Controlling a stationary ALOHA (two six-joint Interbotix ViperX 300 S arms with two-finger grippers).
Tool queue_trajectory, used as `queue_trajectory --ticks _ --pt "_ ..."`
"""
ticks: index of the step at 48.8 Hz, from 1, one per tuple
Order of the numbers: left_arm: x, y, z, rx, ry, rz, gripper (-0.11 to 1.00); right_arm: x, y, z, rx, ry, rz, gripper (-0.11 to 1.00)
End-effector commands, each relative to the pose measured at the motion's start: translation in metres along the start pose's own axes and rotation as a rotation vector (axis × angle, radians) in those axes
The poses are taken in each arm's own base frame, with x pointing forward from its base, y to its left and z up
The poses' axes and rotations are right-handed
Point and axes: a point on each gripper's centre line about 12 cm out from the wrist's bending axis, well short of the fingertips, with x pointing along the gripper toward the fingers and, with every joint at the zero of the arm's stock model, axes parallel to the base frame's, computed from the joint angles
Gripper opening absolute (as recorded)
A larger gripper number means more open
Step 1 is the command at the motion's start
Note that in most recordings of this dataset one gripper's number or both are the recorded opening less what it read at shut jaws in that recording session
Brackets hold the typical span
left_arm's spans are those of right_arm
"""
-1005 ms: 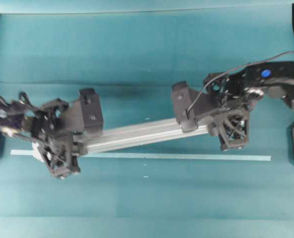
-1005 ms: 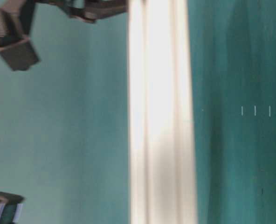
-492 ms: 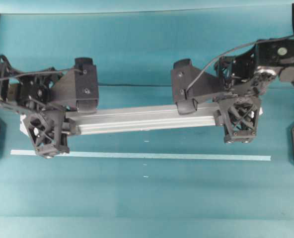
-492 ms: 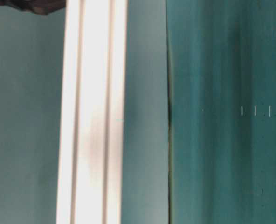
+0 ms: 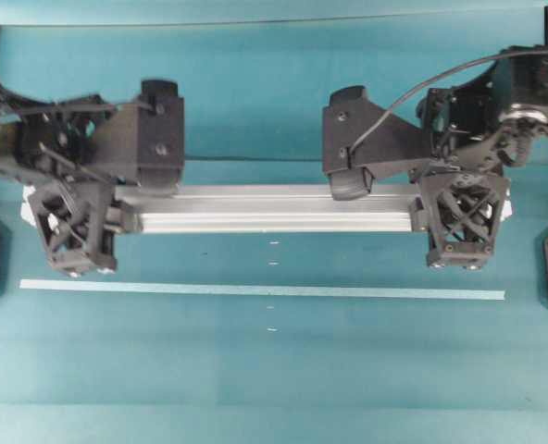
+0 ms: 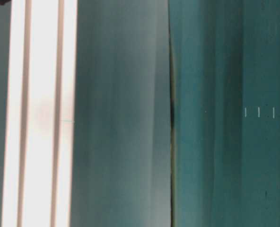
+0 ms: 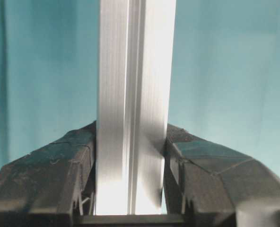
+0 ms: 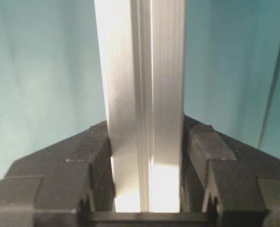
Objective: Lift the metal rail with both hands.
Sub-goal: 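Lift the rail with both grippers and rotate it level, parallel to strip, then lower the held rail with both grippers toward the table above the strip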
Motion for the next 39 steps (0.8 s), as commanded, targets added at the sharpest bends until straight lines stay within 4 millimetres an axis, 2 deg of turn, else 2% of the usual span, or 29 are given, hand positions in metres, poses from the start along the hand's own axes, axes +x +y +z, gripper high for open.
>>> queue_trajectory --ticks 1,7,11,22,39 --pt "-0.028 0.004 0.013 -0.01 -0.057 0.005 0.31 -0.024 0.006 -0.002 -0.002 -0.062 0.001 0.4" --pt "-0.046 0.004 0.02 -0.012 -0.051 0.006 0.31 -0.056 0.009 -0.003 0.025 -0.136 -0.002 0.4" --pt "-0.056 0.004 0.025 -0.015 -0.038 0.006 0.31 -0.066 0.01 -0.003 0.031 -0.156 -0.002 0.4" --pt "-0.059 0.005 0.029 -0.017 0.028 0.009 0.31 -0.067 0.011 -0.004 0.032 -0.159 -0.002 0.4" --pt "-0.057 0.008 0.029 -0.023 0.023 0.017 0.31 -0.065 0.01 -0.006 0.034 -0.151 -0.002 0.4"
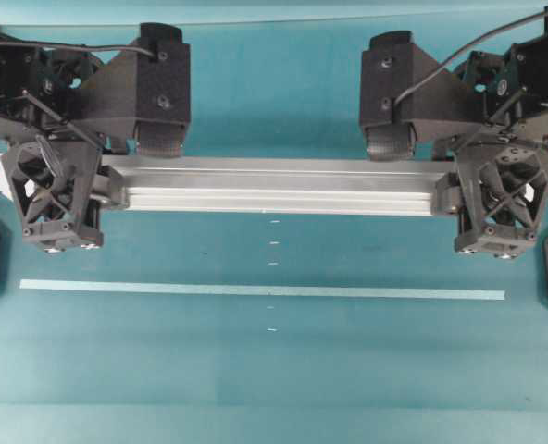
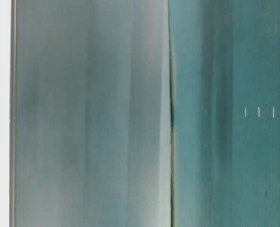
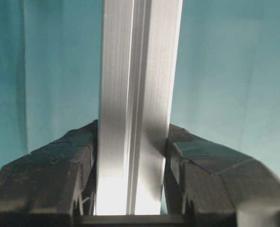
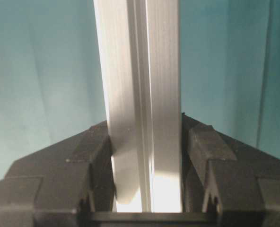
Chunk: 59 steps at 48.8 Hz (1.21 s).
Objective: Lift the metal rail with both hands.
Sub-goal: 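Lower the held rail with both grippers toward the table above the strip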
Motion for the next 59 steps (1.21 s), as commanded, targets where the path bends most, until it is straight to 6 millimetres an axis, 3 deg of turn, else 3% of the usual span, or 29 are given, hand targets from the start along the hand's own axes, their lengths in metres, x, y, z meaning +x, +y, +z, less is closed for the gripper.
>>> queue_trajectory --ticks 1,6,20,40,59 --pt "-0.013 0.004 0.004 -0.013 -0.058 0.011 0.31 -0.008 0.003 -0.002 -0.004 -0.03 0.004 0.4" --pt "-0.003 0.005 0.004 -0.016 -0.079 0.014 0.31 0.014 0.001 -0.008 0.004 0.031 0.006 0.4" --pt "0.067 0.002 -0.01 -0.015 -0.106 0.007 0.31 0.067 0.0 -0.018 0.026 0.033 0.006 0.4" --pt "0.136 0.0 -0.022 -0.013 -0.112 0.003 0.31 0.153 -0.005 -0.036 0.021 0.035 -0.003 0.4" --pt "0.196 -0.003 -0.043 -0.065 -0.065 -0.004 0.31 0.201 -0.007 -0.04 -0.002 0.019 -0.014 0.4"
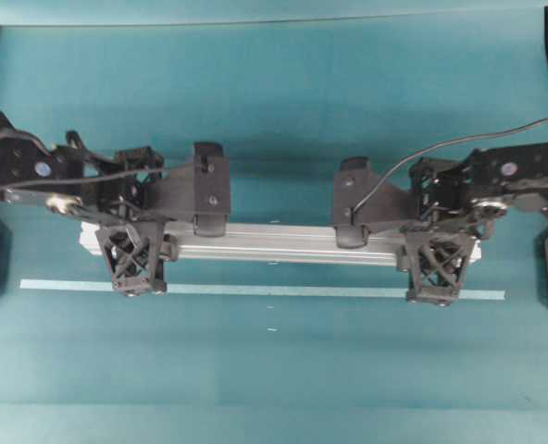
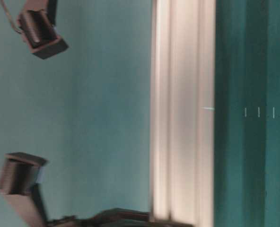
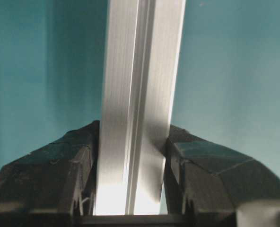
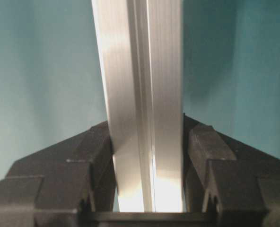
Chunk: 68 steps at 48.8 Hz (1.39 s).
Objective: Lift the metal rail with both hands.
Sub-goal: 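Lower the held rail with both grippers toward the table above the strip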
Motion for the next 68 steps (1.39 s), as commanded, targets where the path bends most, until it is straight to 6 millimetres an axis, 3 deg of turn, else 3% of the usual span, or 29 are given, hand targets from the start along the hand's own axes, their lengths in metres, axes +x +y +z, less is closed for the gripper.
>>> queue_trajectory --ticks 1,31,68 --pt "0.001 0.002 0.005 -0.053 -0.039 0.001 0.31 0.004 0.007 0.005 -0.023 -0.041 0.006 0.4" --pt "0.043 -0.007 -0.013 -0.106 -0.039 -0.015 0.31 0.058 0.012 0.0 -0.078 -0.053 -0.004 0.39" --pt "0.058 -0.011 -0.018 -0.114 -0.039 -0.021 0.31 0.071 0.006 0.004 -0.105 -0.048 -0.03 0.39"
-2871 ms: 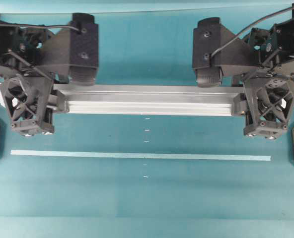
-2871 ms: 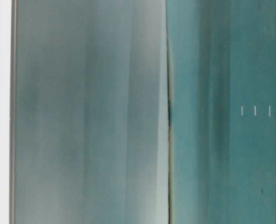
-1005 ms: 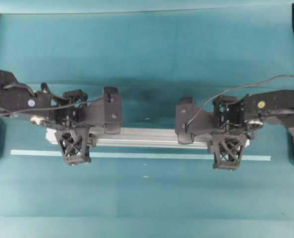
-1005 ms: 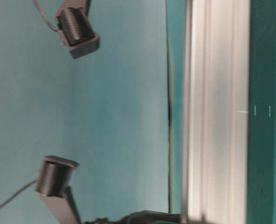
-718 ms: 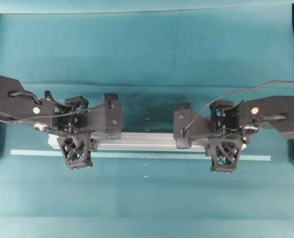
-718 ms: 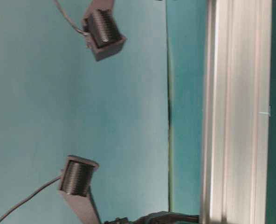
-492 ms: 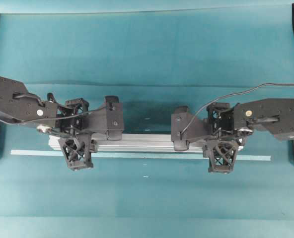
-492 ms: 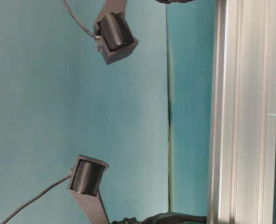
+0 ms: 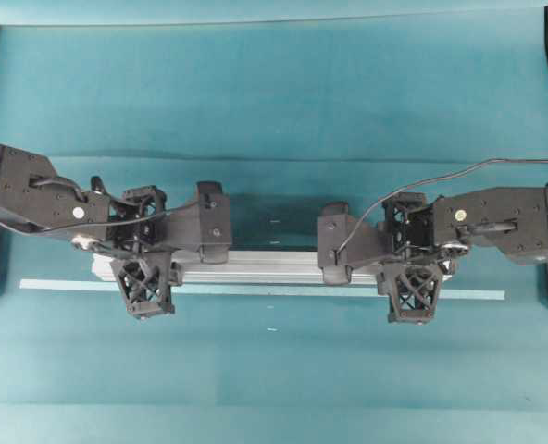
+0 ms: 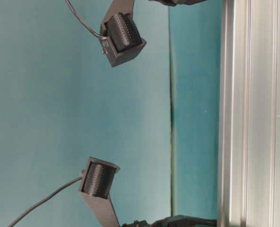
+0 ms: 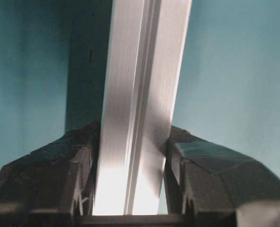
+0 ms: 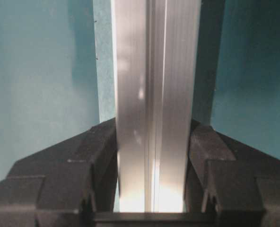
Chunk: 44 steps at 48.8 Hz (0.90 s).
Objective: Lift the metal rail with both hands.
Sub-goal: 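Lower the held rail with both grippers toward the table above the strip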
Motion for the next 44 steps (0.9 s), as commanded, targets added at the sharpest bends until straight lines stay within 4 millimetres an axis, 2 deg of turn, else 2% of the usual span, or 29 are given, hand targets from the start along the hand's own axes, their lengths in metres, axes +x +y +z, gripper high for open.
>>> queue_trajectory --ticks 1,21,44 --pt "-0.005 0.001 0.01 -0.067 -0.051 -0.008 0.31 -0.001 0.001 0.008 -0.014 -0.037 -0.002 0.39" --pt "0.006 -0.001 0.006 -0.055 -0.06 -0.014 0.31 0.004 0.001 0.009 -0.009 -0.038 -0.002 0.39" --pt "0.007 -0.002 0.007 0.024 -0.107 -0.02 0.31 0.006 0.004 0.01 0.037 -0.049 0.023 0.38"
